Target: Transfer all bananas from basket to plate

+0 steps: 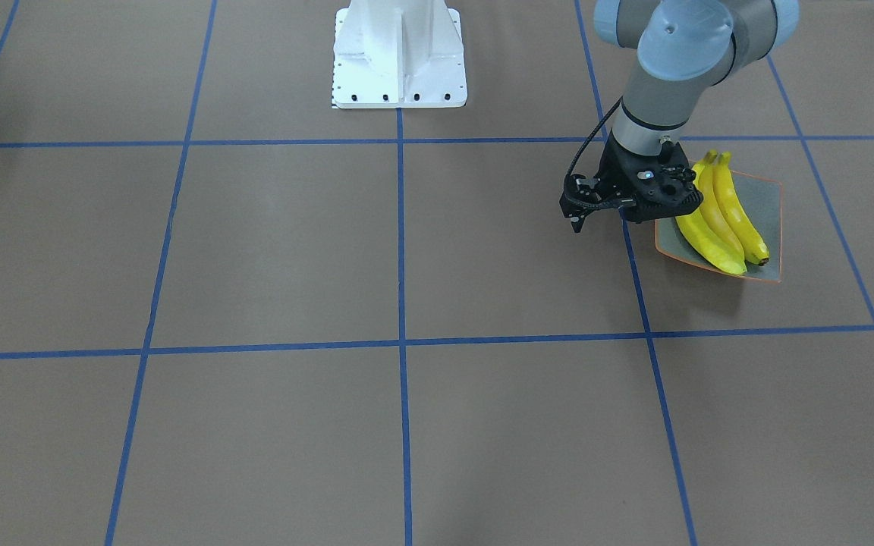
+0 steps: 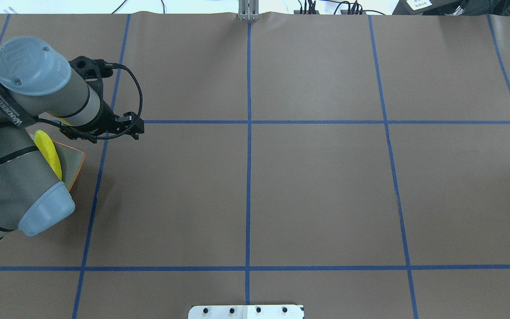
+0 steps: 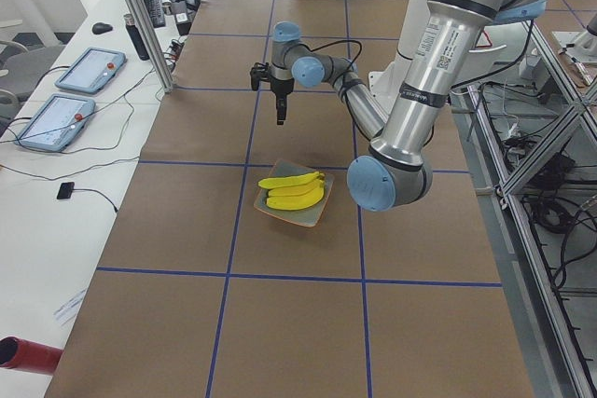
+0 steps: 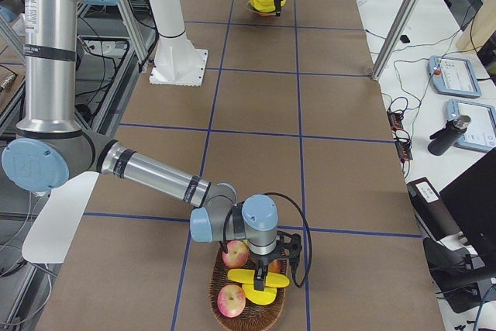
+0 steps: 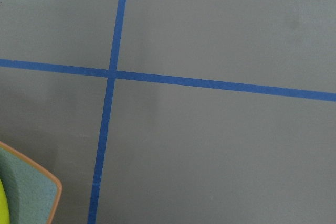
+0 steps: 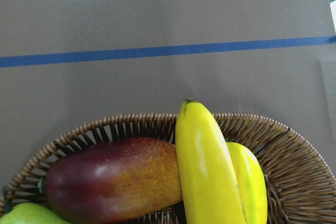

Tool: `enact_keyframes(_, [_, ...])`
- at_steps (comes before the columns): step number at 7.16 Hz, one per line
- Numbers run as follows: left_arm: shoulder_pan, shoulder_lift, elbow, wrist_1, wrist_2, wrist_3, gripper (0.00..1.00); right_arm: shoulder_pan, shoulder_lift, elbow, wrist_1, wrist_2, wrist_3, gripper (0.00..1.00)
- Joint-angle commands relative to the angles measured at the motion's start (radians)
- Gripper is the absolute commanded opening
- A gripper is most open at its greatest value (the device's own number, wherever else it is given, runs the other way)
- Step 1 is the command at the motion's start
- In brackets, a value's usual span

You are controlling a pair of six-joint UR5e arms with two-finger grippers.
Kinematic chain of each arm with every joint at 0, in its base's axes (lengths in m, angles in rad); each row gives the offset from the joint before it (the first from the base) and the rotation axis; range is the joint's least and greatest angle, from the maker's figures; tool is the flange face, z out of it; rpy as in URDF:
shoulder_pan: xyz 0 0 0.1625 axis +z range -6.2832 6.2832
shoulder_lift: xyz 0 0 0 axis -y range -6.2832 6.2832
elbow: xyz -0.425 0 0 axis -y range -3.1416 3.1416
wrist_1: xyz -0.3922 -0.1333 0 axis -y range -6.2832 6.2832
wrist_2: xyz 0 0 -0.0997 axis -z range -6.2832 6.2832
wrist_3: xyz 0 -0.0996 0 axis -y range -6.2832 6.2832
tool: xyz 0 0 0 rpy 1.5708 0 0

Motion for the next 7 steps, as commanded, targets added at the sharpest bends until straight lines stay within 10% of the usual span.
enact_keyframes(1, [0.0, 0.0, -0.004, 0.0, 0.0, -0.001, 0.99, 0.0, 0.014, -0.024, -0.001, 0.019, 0.003, 0.72])
enact_keyframes(4, [0.0, 0.0, -0.004, 0.002, 0.0, -0.001, 0.99, 0.0, 0.01, -0.038, -0.001, 0.045, 0.0, 0.55])
enact_keyframes(5, [0.0, 0.0, -0.004, 0.002, 0.0, 0.001, 0.99, 0.0, 0.01, -0.037, 0.001, 0.045, 0.0, 0.16])
enact_keyframes(7, [0.0, -0.002, -0.004, 0.0, 0.0, -0.001, 0.99, 0.023, 0.02, -0.023, -0.001, 0.056, -0.026, 0.0])
